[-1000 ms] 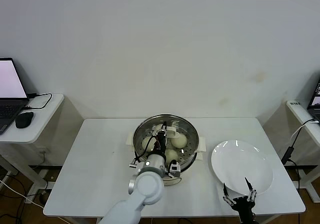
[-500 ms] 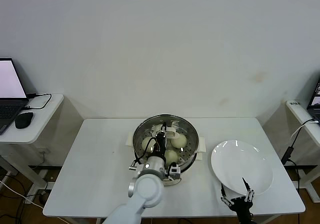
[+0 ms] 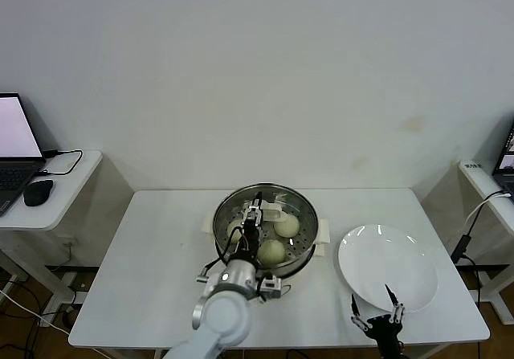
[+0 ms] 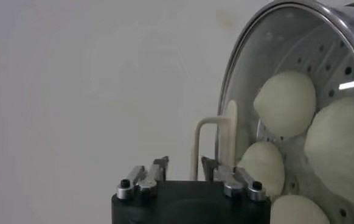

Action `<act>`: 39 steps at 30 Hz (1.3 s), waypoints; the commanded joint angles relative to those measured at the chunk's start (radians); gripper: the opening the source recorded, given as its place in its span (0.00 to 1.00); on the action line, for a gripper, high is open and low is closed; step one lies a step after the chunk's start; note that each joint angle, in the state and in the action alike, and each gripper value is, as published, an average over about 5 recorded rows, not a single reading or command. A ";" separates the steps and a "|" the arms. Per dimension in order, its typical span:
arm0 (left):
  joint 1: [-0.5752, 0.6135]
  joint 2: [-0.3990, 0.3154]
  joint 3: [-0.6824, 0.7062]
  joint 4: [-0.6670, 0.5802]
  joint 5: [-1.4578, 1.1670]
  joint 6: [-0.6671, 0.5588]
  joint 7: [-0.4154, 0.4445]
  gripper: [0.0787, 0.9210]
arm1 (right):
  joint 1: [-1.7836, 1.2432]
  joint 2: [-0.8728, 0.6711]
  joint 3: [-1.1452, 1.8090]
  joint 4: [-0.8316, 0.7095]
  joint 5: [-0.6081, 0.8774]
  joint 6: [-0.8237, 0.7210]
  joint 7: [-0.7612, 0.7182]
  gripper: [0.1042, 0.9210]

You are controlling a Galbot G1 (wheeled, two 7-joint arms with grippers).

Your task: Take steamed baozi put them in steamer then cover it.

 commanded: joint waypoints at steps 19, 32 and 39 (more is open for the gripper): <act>0.667 0.142 -0.668 -0.202 -1.553 -0.754 -0.520 0.88 | -0.128 -0.084 -0.065 0.141 0.191 -0.003 -0.022 0.88; 0.807 0.166 -0.700 -0.145 -1.740 -0.503 -0.486 0.88 | -0.235 -0.170 -0.093 0.189 0.322 -0.034 -0.027 0.88; 0.808 0.135 -0.711 -0.109 -1.725 -0.555 -0.411 0.88 | -0.236 -0.180 -0.101 0.193 0.323 -0.033 -0.024 0.88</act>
